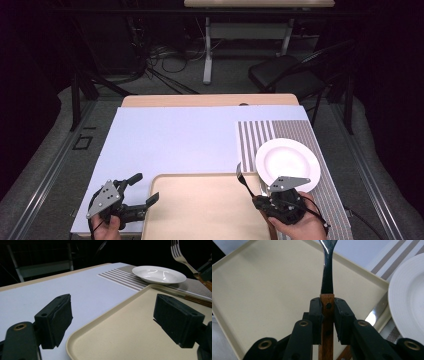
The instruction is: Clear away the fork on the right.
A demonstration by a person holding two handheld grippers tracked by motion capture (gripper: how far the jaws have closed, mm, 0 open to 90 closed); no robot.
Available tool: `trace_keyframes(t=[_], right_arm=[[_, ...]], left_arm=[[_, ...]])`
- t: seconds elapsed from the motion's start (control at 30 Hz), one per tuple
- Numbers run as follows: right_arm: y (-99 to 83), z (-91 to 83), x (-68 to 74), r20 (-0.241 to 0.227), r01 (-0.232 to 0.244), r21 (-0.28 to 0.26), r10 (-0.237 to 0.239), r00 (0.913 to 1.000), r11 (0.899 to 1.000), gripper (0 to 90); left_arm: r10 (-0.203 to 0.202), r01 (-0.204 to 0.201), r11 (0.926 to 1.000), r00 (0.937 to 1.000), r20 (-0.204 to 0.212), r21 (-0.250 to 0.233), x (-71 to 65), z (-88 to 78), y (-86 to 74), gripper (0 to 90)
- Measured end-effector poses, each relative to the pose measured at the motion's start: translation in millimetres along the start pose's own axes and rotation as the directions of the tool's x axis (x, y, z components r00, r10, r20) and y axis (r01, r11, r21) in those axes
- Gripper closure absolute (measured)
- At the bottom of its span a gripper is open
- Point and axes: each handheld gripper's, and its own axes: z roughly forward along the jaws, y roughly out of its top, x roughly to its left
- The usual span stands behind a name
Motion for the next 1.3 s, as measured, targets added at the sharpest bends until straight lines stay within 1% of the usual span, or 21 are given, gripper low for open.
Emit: trace_keyframes(t=[0.07, 0.2, 0.3, 0.33, 0.43, 0.53, 0.7, 0.83, 0.9, 1.0, 1.1, 1.23, 1.27, 1.3], right_arm=[[-0.5, 3.0, 1.2, -0.007, -0.001, 0.015, 0.001, 1.0000, 1.000, 77.5], [-3.2, 7.9, 3.3, -0.014, -0.011, 0.026, 0.011, 0.9998, 1.000, 77.5], [-5.0, 13.0, 5.4, -0.018, -0.012, 0.054, 0.013, 0.9997, 0.998, 77.5], [-5.4, 15.2, 5.4, -0.012, -0.008, 0.071, 0.009, 0.9999, 0.997, 77.5], [-7.4, 22.0, 4.6, -0.010, -0.010, 0.093, 0.011, 0.9999, 0.996, 77.4], [-8.9, 27.0, 3.9, -0.027, -0.026, 0.104, 0.029, 0.9992, 0.994, 77.4], [-11.3, 36.6, 4.3, -0.038, -0.040, 0.131, 0.045, 0.9983, 0.991, 77.4], [-12.6, 43.8, 4.9, -0.024, -0.041, 0.150, 0.045, 0.9987, 0.988, 77.4], [-13.4, 47.9, 4.1, -0.030, -0.044, 0.153, 0.050, 0.9983, 0.987, 77.4], [-14.4, 54.8, 3.7, -0.030, -0.066, 0.173, 0.072, 0.9969, 0.983, 77.4], [-16.5, 61.8, 4.1, -0.030, -0.078, 0.194, 0.085, 0.9959, 0.978, 77.4], [-20.1, 68.0, 5.2, -0.019, -0.078, 0.211, 0.084, 0.9963, 0.974, 77.3], [-20.8, 68.4, 5.2, -0.021, -0.078, 0.201, 0.083, 0.9963, 0.976, 77.3], [-20.8, 68.1, 5.1, -0.020, -0.073, 0.204, 0.079, 0.9967, 0.976, 77.2]], left_arm=[[0.000, 0.000, 1.0000, 1.0000, 0.002, 0.002, 0.2, -0.2, 0.1, 15.7], [0.000, 0.000, 1.0000, 1.0000, 0.004, 0.002, 0.3, 0.1, 0.0, 15.7], [0.003, -0.003, 1.0000, 1.0000, 0.006, 0.004, 0.0, 0.4, 0.1, 15.7], [0.003, -0.003, 1.0000, 1.0000, 0.007, 0.004, 0.0, 0.4, 0.1, 15.6], [0.002, -0.002, 1.0000, 1.0000, 0.006, 0.004, 0.2, 0.2, 0.0, 15.7], [0.000, 0.000, 1.0000, 1.0000, 0.005, 0.004, 0.5, 0.2, -0.3, 15.7], [0.001, -0.001, 1.0000, 1.0000, 0.007, 0.004, 0.4, 0.2, -0.3, 15.7], [-0.001, 0.001, 1.0000, 1.0000, 0.005, 0.001, 0.5, 0.5, -0.6, 15.7], [-0.002, 0.002, 1.0000, 1.0000, 0.005, 0.001, 0.7, 0.6, -0.7, 15.7], [-0.003, 0.003, 1.0000, 1.0000, 0.005, 0.007, 0.8, 0.5, -0.6, 15.7], [-0.001, 0.001, 1.0000, 1.0000, 0.006, 0.002, 0.7, 0.7, -0.7, 15.7], [-0.001, 0.001, 1.0000, 1.0000, 0.003, 0.003, 0.7, 0.3, -0.7, 15.7], [-0.001, 0.001, 1.0000, 1.0000, 0.002, 0.003, 0.7, 0.3, -0.7, 15.7], [-0.002, 0.002, 1.0000, 1.0000, 0.002, 0.002, 0.8, 0.2, -0.8, 15.7]])
